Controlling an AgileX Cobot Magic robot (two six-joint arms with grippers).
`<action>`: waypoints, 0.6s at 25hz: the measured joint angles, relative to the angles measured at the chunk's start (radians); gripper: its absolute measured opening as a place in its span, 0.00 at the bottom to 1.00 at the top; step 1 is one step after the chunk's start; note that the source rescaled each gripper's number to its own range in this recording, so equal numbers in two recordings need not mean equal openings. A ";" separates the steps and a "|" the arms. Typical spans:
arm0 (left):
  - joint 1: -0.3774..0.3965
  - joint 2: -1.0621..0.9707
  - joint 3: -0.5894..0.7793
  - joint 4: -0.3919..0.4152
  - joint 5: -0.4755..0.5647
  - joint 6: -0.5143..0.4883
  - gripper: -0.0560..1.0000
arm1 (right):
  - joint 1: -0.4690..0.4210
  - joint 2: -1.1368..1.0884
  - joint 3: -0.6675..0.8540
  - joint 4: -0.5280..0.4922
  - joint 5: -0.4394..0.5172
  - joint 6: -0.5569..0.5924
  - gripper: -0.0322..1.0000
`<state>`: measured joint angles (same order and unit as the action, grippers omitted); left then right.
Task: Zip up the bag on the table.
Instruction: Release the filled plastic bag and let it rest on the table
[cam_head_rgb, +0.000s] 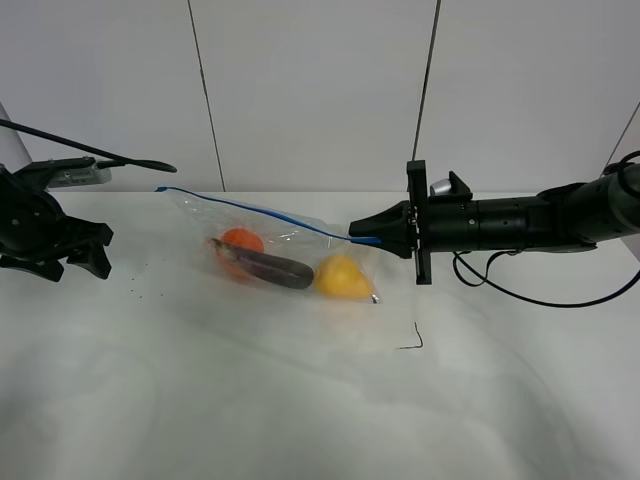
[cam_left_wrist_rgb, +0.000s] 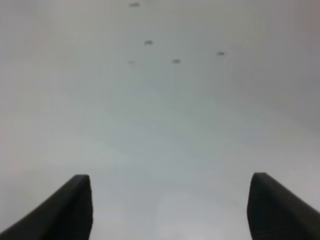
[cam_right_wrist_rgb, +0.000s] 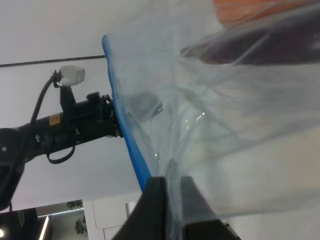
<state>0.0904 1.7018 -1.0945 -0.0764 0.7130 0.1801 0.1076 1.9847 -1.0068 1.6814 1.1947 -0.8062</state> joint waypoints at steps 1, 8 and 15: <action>-0.010 0.000 -0.011 0.012 0.008 -0.018 0.84 | 0.000 0.000 0.000 0.000 0.000 0.000 0.03; -0.063 0.008 -0.111 -0.022 0.137 -0.054 0.94 | 0.000 0.000 0.000 0.000 0.000 0.000 0.03; -0.063 0.036 -0.203 -0.023 0.329 -0.091 0.96 | 0.000 0.000 0.000 0.000 0.000 0.000 0.03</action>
<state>0.0270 1.7381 -1.2979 -0.0991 1.0417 0.0887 0.1076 1.9847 -1.0068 1.6814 1.1947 -0.8062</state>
